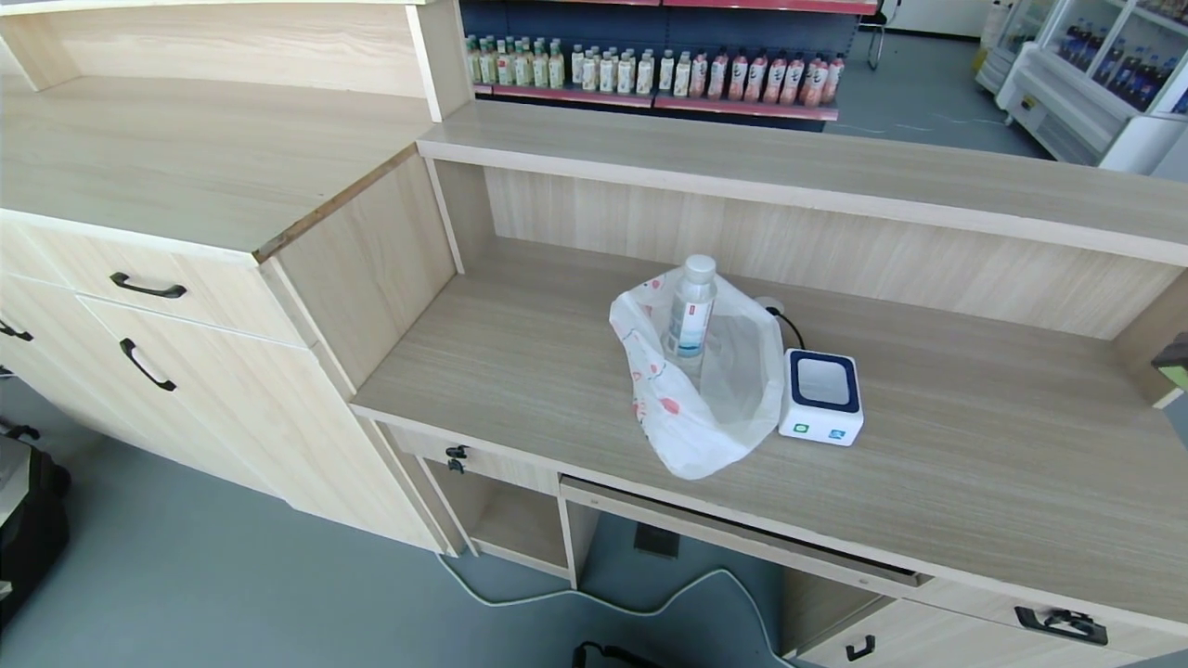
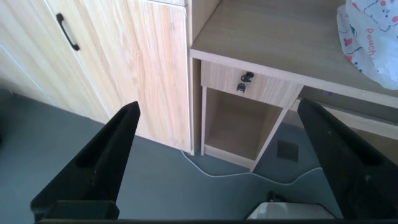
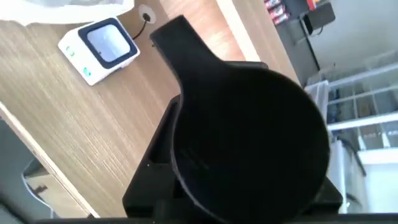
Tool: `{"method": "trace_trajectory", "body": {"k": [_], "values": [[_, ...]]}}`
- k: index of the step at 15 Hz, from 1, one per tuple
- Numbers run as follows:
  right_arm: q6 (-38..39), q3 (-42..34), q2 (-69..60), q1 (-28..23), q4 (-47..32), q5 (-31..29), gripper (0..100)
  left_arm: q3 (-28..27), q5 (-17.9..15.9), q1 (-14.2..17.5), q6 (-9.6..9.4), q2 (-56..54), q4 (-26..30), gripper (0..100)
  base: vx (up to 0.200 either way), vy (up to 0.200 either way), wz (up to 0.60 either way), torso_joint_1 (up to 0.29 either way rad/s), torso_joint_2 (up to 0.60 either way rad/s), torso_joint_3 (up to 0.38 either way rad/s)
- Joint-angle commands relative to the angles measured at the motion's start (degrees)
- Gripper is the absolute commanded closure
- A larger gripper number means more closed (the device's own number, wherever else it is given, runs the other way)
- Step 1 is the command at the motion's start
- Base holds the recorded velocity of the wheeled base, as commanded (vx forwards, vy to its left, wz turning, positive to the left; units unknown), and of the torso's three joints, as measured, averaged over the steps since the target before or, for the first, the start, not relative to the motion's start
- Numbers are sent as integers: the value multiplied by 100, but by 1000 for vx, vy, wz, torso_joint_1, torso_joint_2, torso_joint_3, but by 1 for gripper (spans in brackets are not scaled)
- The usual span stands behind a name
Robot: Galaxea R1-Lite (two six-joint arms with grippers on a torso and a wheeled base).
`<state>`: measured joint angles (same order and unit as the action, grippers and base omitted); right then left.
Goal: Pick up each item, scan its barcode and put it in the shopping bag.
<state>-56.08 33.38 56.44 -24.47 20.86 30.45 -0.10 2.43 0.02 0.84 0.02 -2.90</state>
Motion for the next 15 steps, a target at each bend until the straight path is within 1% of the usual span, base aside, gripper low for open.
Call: {"method": "trace_trajectory", "body": {"k": [1, 2, 3, 5, 6, 7, 8, 9, 10, 11, 13, 14, 15], "values": [[1609, 477, 306, 909, -73, -1059, 100, 1, 4, 6, 4, -2, -9, 0, 0, 0, 600, 2, 2, -2], [2734, 652, 596, 1234, -82, -1182, 100, 1, 4, 6, 4, -2, 0, 0, 0, 0, 0, 0, 0, 0], [3841, 890, 956, 1304, -91, -1156, 100, 1, 4, 6, 4, -2, 0, 0, 0, 0, 0, 0, 0, 0], [5467, 1303, 1712, 1146, -152, -1217, 100, 1, 4, 6, 4, -2, -9, 0, 0, 0, 0, 0, 0, 0], [6091, 1426, 2152, 1084, -143, -1384, 100, 1, 4, 6, 4, -2, 0, 0, 0, 0, 0, 0, 0, 0], [6372, 1470, 2494, 1058, -108, -1577, 100, 1, 4, 6, 4, -2, -9, 0, 0, 0, 0, 0, 0, 0], [6531, 1487, 2776, 1005, -82, -1639, 100, 1, 4, 6, 4, -2, -9, 0, 0, 0, 0, 0, 0, 0], [6583, 1567, 3206, 794, 41, -1630, 100, 1, 4, 6, 4, -2, 0, 0, 0, 0, 0, 0, 0, 0], [6706, 1777, 3690, 706, 120, -1630, 100, 1, 4, 6, 4, -2, 0, 0, 0, 0, 0, 0, 0, 0], [6847, 1865, 3909, 706, 129, -1630, 100, 1, 4, 6, 4, -2, -9, 0, 0, 0, 0, 0, 0, 0], [6900, 1953, 4200, 742, 199, -1516, 100, 1, 4, 6, 4, -2, -9, 0, 0, 0, 0, 0, 0, 0], [6900, 2059, 4410, 838, 252, -1112, 100, 1, 4, 6, 4, -2, 0, 0, 0, 0, 0, 0, 0, 0], [6917, 2129, 4533, 917, 252, -1068, 100, 1, 4, 6, 4, -2, 0, 0, 0, 0, 0, 0, 0, 0]]}}
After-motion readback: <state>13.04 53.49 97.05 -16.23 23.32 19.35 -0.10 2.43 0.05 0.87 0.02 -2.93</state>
